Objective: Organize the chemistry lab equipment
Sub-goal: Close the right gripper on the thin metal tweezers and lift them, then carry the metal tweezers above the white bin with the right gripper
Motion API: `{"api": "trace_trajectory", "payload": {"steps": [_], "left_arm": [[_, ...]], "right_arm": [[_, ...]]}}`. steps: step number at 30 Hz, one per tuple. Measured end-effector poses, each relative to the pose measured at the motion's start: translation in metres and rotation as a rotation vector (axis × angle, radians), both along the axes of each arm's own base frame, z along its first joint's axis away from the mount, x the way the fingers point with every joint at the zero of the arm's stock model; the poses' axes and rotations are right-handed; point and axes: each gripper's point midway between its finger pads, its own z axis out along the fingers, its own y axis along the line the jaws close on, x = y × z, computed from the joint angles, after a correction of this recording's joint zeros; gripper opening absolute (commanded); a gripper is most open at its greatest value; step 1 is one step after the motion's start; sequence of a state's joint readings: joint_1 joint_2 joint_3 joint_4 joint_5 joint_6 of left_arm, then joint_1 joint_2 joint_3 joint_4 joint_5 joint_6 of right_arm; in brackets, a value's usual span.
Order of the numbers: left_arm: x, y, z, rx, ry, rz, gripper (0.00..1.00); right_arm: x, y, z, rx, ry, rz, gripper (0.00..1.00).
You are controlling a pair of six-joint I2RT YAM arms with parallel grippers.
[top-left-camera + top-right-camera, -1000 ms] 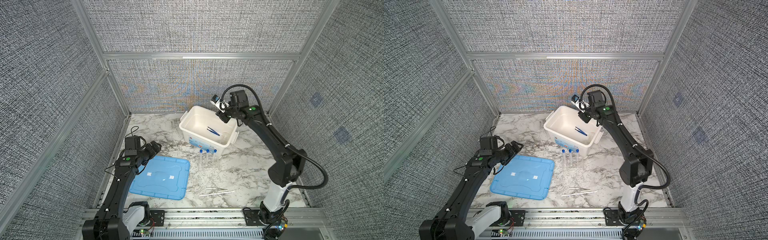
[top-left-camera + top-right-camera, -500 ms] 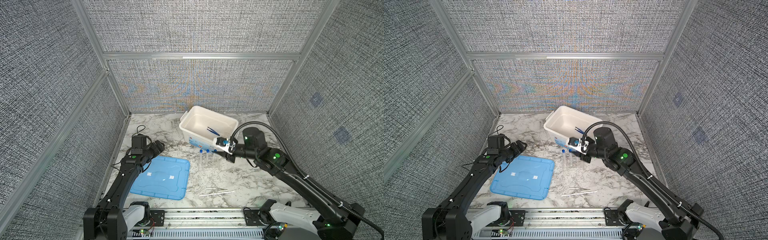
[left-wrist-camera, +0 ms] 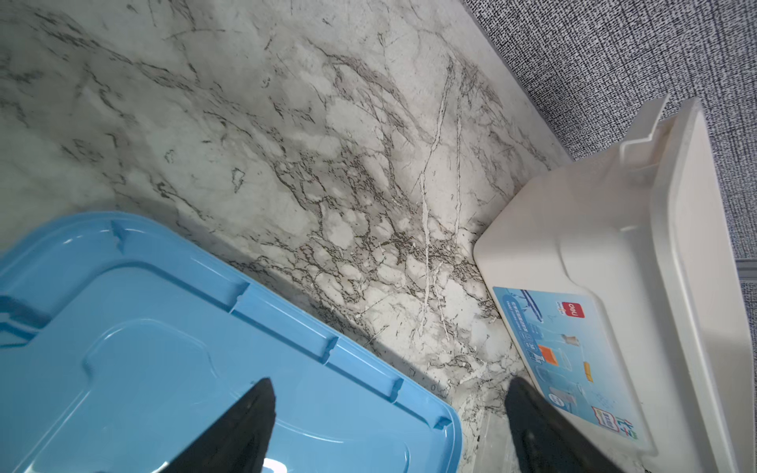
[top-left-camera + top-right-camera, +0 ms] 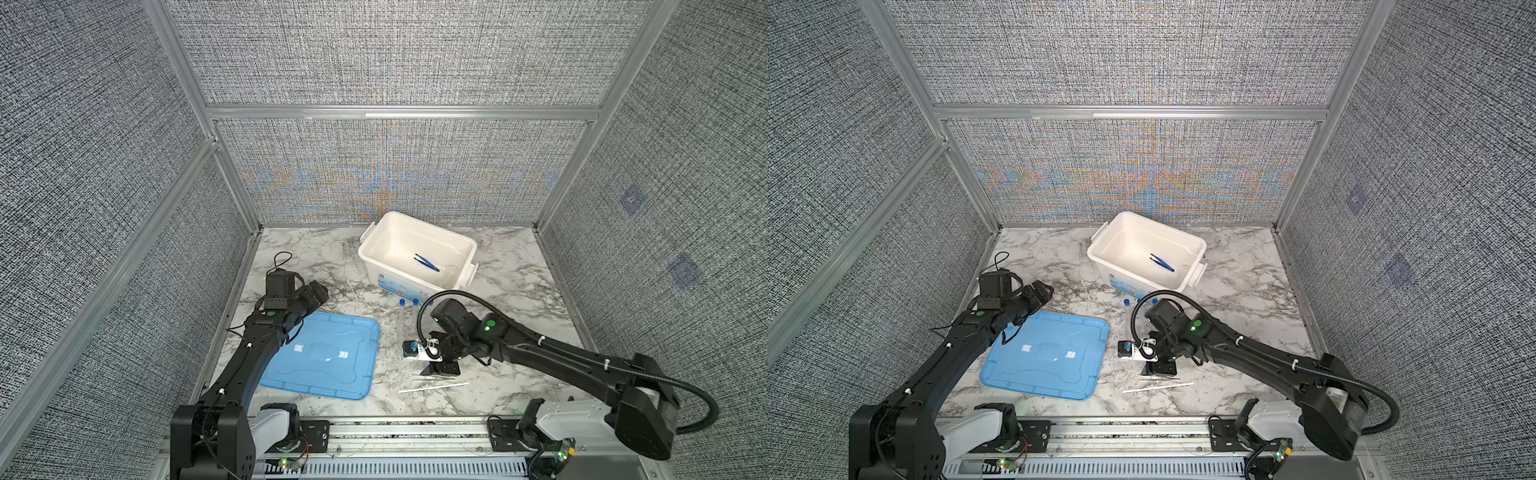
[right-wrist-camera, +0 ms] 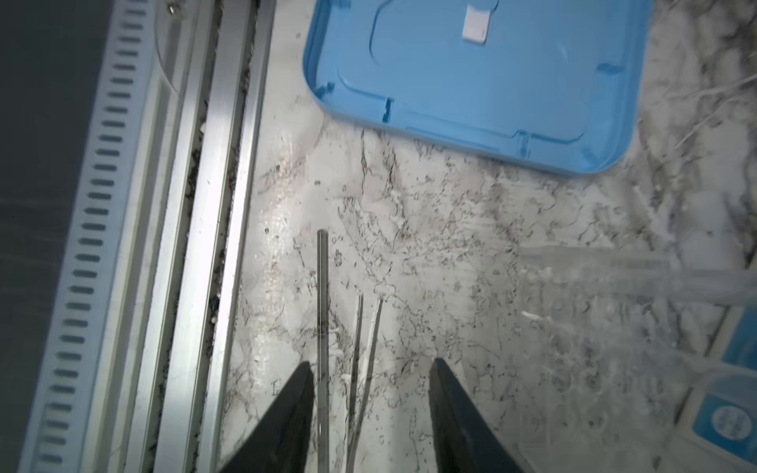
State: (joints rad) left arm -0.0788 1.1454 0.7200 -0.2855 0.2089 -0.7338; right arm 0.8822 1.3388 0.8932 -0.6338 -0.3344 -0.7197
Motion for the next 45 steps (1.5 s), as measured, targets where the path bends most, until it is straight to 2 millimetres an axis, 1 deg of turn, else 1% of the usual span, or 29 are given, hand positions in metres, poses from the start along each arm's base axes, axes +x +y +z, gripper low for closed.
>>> {"api": "trace_trajectory", "payload": {"steps": [2,5,8,14,18,21,22,25,26,30,33,38,41,43,45], "left_arm": [[-0.001,0.000,-0.001,0.001,0.003,0.000,0.89],[0.000,0.000,0.001,0.000,0.000,0.000,0.89],[0.001,0.000,0.000,0.000,0.000,0.000,0.89],[0.000,0.000,0.003,-0.001,-0.009,0.000,0.89],[0.001,0.000,0.002,0.000,0.001,0.000,0.89],[0.004,-0.001,0.005,-0.001,-0.007,-0.001,0.89],[0.004,-0.001,0.005,-0.002,-0.005,-0.001,0.89],[0.004,-0.001,0.003,-0.001,0.002,-0.002,0.89],[0.004,-0.001,0.003,-0.001,0.002,-0.002,0.89],[0.001,-0.001,0.003,-0.002,-0.003,-0.002,0.89],[0.000,0.000,0.004,-0.001,-0.003,0.000,0.89],[-0.003,0.000,0.003,0.000,-0.004,0.001,0.89],[-0.002,0.002,0.005,0.007,-0.004,0.005,0.89],[-0.001,0.002,0.007,0.009,-0.009,0.004,0.89],[0.000,0.004,0.007,0.017,-0.008,0.012,0.89]], "right_arm": [[0.002,-0.010,-0.018,-0.089,0.009,-0.010,0.46],[0.003,-0.019,-0.038,-0.180,0.015,-0.017,0.48],[0.002,-0.025,-0.053,-0.238,0.016,-0.015,0.49],[-0.001,-0.030,-0.069,-0.297,0.026,-0.015,0.49],[-0.002,-0.033,-0.078,-0.342,0.024,-0.018,0.45],[-0.002,-0.034,-0.082,-0.357,0.014,-0.023,0.41],[-0.001,-0.033,-0.083,-0.355,0.011,-0.023,0.38],[0.001,-0.032,-0.085,-0.361,-0.004,-0.024,0.21],[0.004,-0.031,-0.085,-0.361,-0.013,-0.032,0.18],[0.007,-0.028,-0.088,-0.372,-0.036,-0.037,0.14],[0.008,-0.027,-0.090,-0.384,-0.041,-0.042,0.09],[0.010,-0.023,-0.090,-0.378,-0.048,-0.056,0.05],[0.010,-0.021,-0.083,-0.343,-0.059,-0.081,0.00],[0.007,-0.022,-0.077,-0.319,-0.058,-0.088,0.00],[0.008,-0.017,-0.066,-0.273,-0.071,-0.103,0.00]]}}
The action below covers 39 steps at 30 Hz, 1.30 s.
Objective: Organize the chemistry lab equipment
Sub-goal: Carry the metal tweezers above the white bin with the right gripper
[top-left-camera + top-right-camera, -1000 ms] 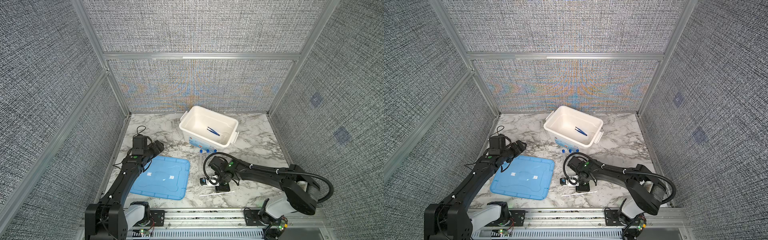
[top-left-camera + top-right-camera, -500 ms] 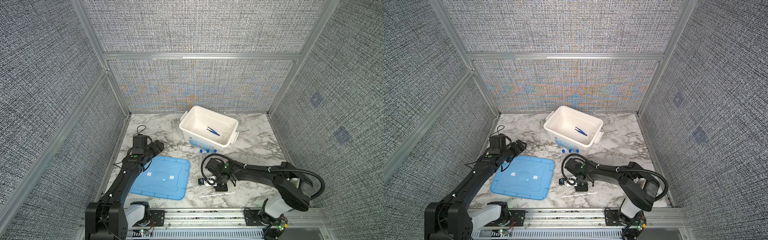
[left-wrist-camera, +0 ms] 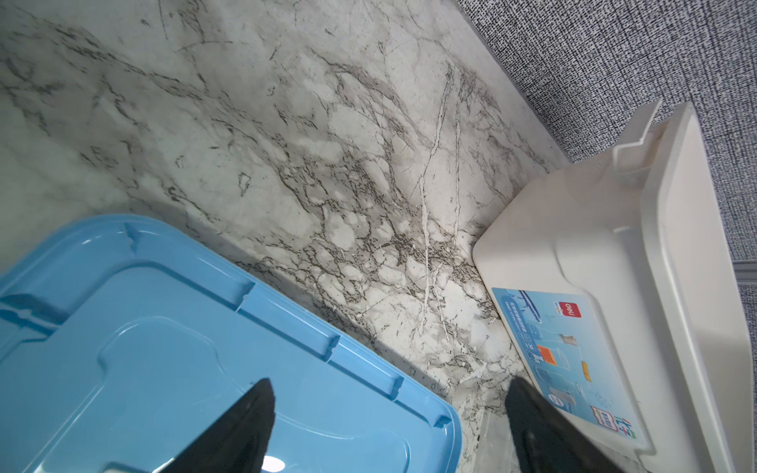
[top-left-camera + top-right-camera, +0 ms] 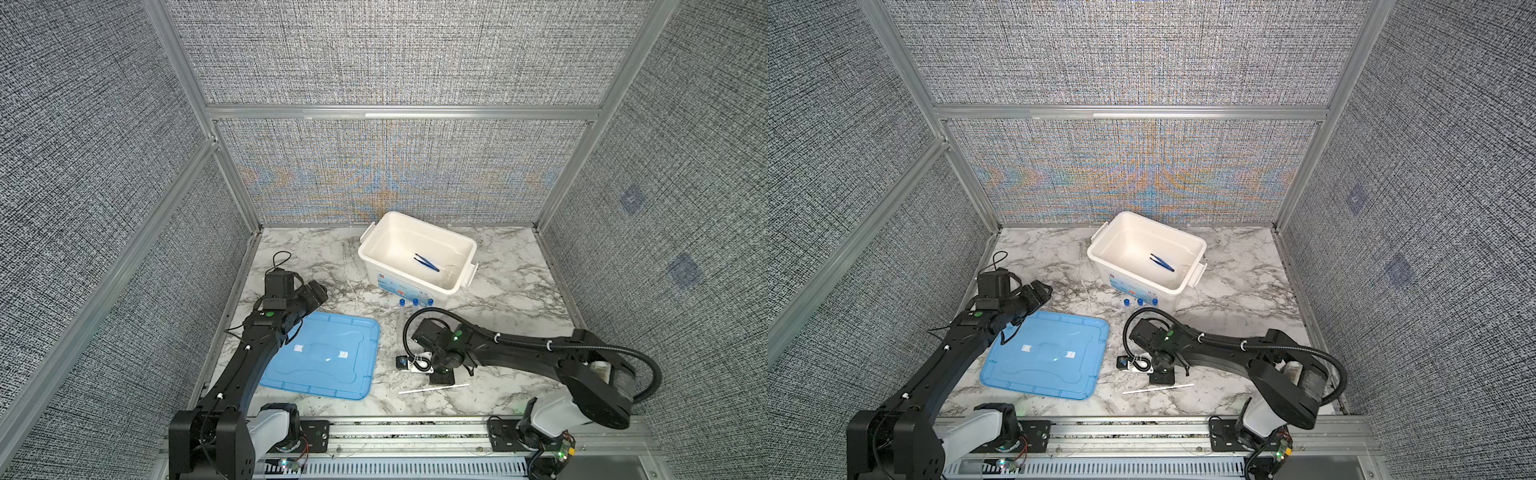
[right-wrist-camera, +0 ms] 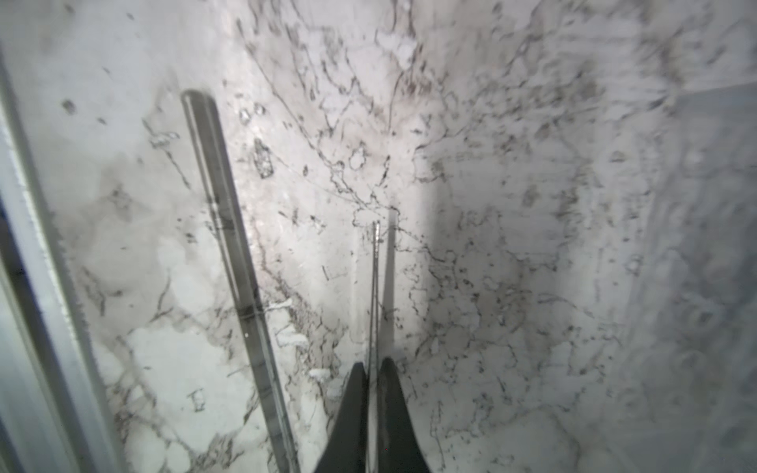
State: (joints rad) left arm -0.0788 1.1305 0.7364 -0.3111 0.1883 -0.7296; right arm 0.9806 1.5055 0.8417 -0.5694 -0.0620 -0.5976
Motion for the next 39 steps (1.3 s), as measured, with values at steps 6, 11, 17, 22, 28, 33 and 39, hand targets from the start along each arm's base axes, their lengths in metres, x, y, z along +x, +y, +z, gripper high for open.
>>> {"api": "trace_trajectory", "payload": {"steps": [6,11,17,22,28,33,39], "left_arm": [[0.000,0.001,0.008,0.002,-0.022,0.004,0.89],[-0.003,0.006,0.011,0.030,-0.008,0.017,0.90],[-0.006,0.006,0.013,0.037,-0.006,0.007,0.90],[-0.009,0.005,0.008,0.032,0.006,0.001,0.90],[-0.009,0.000,0.009,0.009,0.003,-0.013,0.91],[-0.011,-0.002,0.010,-0.011,-0.003,-0.014,0.91],[-0.016,-0.002,0.006,-0.024,-0.004,-0.007,0.91]], "right_arm": [[0.017,0.019,0.051,0.206,-0.091,-0.056,0.00],[0.052,0.024,0.130,0.427,-0.179,-0.173,0.00],[0.097,0.006,0.222,0.669,-0.272,-0.333,0.00],[0.137,-0.015,0.253,0.770,-0.328,-0.473,0.00],[0.203,-0.032,0.254,0.762,-0.374,-0.615,0.00],[0.257,-0.032,0.232,0.708,-0.362,-0.670,0.00],[0.311,-0.018,0.196,0.587,-0.312,-0.637,0.00]]}}
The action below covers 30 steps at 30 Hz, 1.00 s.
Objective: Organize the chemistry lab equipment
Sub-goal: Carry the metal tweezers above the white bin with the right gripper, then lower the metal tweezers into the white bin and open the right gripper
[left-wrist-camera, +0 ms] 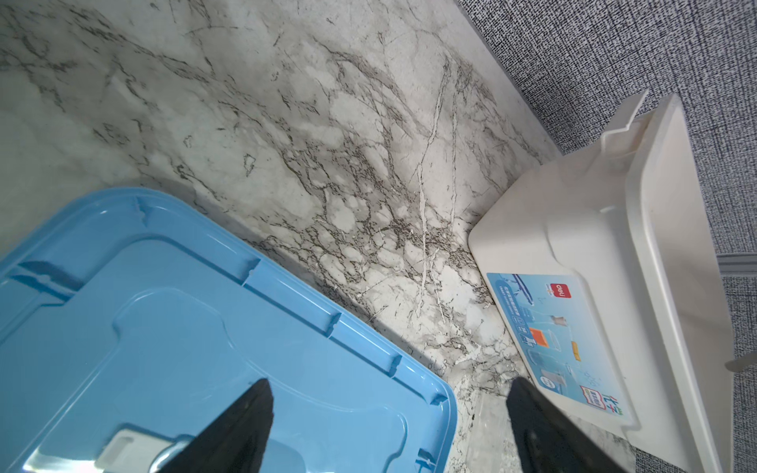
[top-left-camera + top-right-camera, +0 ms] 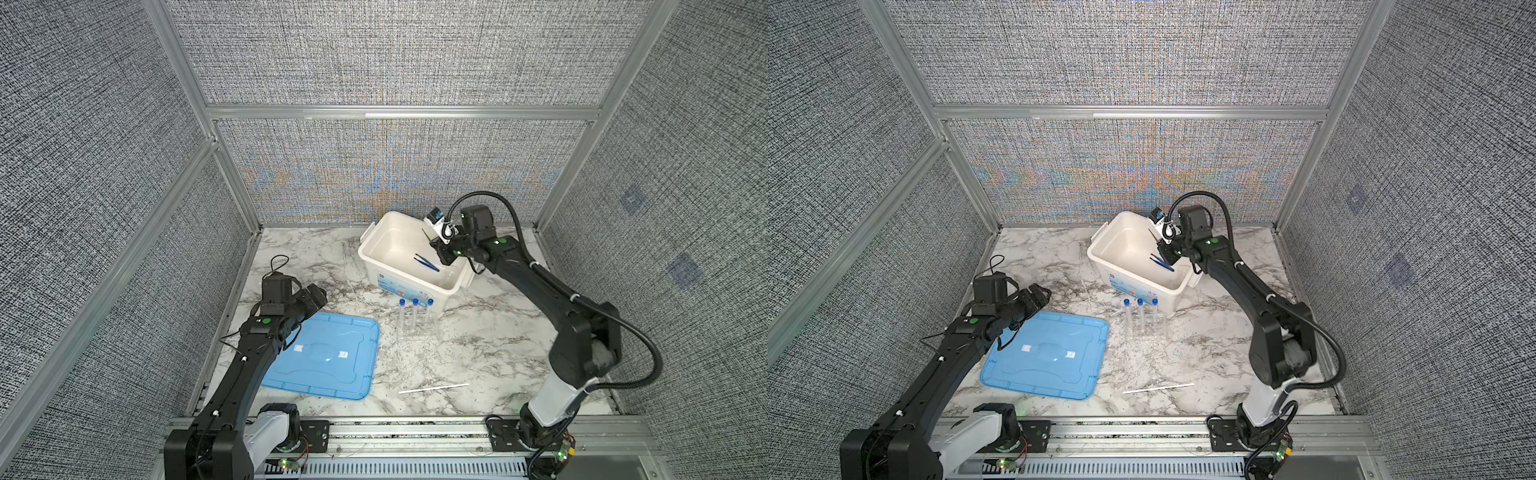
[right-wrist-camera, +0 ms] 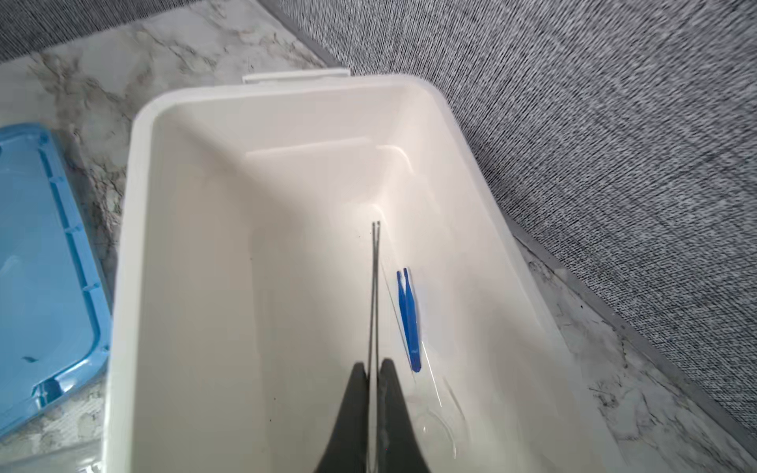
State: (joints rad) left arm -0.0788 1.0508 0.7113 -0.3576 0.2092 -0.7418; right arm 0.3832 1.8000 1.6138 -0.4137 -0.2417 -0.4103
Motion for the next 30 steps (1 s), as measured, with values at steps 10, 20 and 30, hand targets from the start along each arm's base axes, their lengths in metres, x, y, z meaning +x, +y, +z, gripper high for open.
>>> {"api": "trace_trajectory", "payload": {"steps": [10,20,30], "left_arm": [[0.002,-0.001,0.001,-0.022,-0.008,0.015,0.91],[-0.012,0.001,0.004,-0.039,-0.034,0.030,0.91],[-0.020,0.003,0.011,-0.035,-0.057,0.037,0.91]], "right_arm": [[0.027,0.006,-0.105,-0.239,0.236,0.031,0.00],[0.033,0.013,-0.149,-0.340,0.314,0.035,0.00],[0.035,0.025,-0.151,-0.337,0.309,0.042,0.28]]}}
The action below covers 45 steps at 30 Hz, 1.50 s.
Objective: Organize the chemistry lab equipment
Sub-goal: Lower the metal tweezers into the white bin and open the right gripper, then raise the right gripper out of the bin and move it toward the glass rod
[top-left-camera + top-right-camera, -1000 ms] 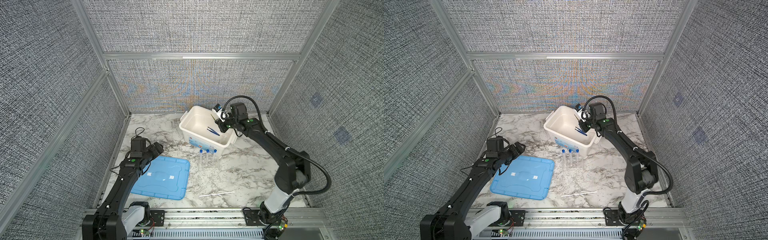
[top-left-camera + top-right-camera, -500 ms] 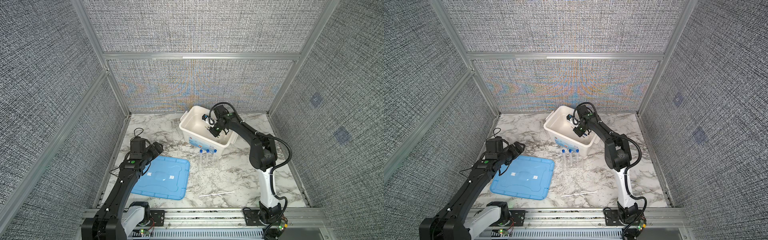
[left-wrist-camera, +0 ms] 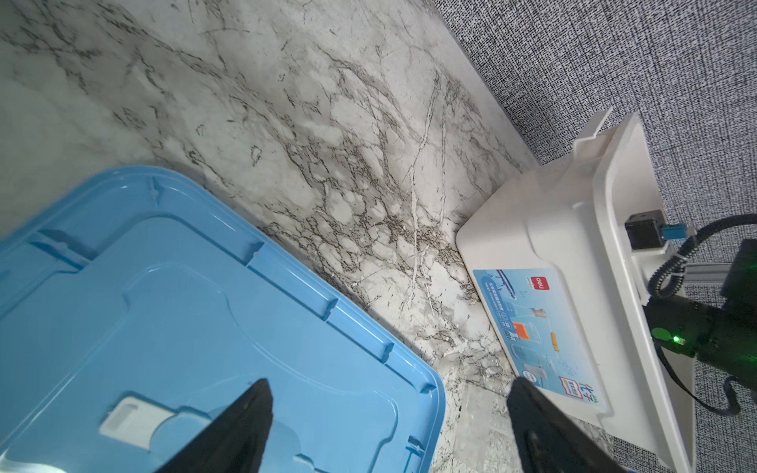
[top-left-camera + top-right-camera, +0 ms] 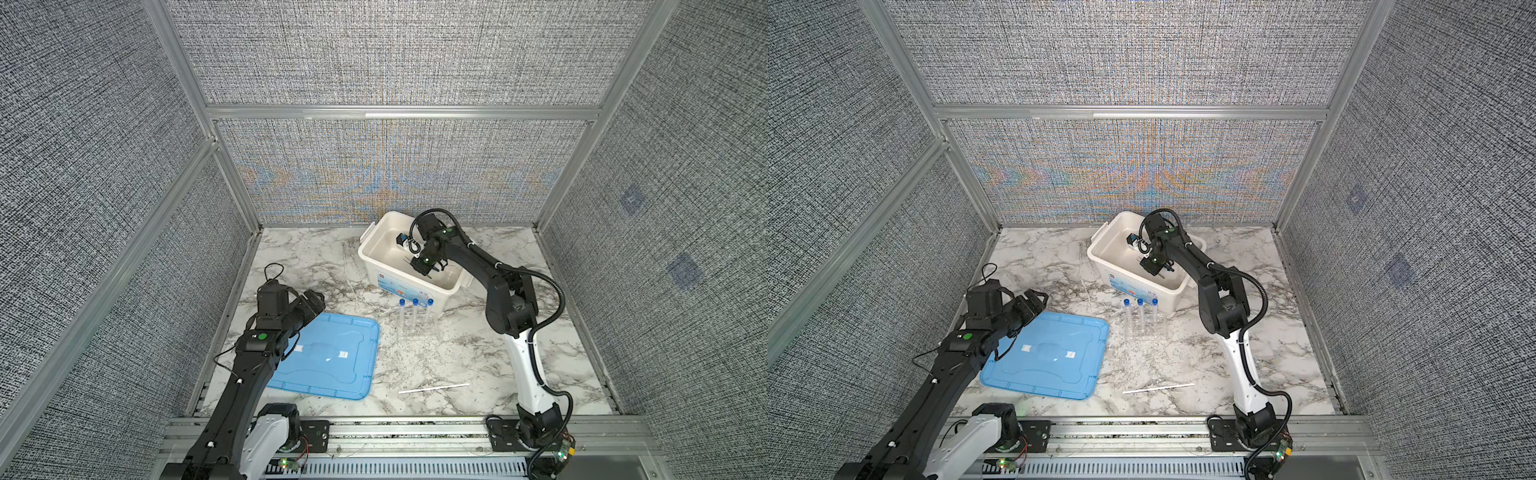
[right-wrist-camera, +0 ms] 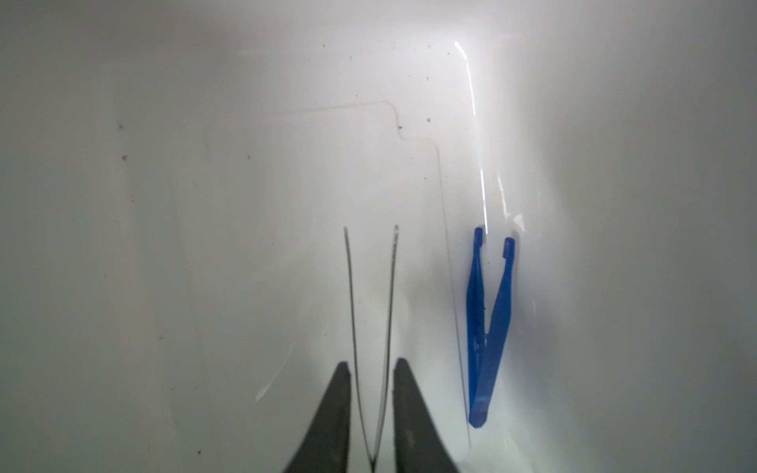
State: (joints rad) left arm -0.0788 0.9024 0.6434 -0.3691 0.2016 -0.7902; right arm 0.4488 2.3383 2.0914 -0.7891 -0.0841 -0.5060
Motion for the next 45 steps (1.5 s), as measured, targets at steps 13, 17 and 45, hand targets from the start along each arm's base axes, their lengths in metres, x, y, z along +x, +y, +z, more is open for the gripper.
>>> {"api": "trace_trajectory", "payload": {"steps": [13,17,45], "left_arm": [[-0.007,0.001,0.032,-0.003,-0.130,-0.005,0.91],[-0.005,0.000,0.031,-0.004,-0.127,-0.005,0.91],[-0.055,-0.065,-0.024,-0.150,0.117,-0.279,0.88]], "right_arm": [[-0.010,0.003,0.109,0.144,-0.190,-0.063,0.30],[-0.031,-0.003,0.163,0.234,-0.311,-0.095,0.30],[-0.323,-0.030,0.120,0.203,-0.050,0.633,0.43]]}}
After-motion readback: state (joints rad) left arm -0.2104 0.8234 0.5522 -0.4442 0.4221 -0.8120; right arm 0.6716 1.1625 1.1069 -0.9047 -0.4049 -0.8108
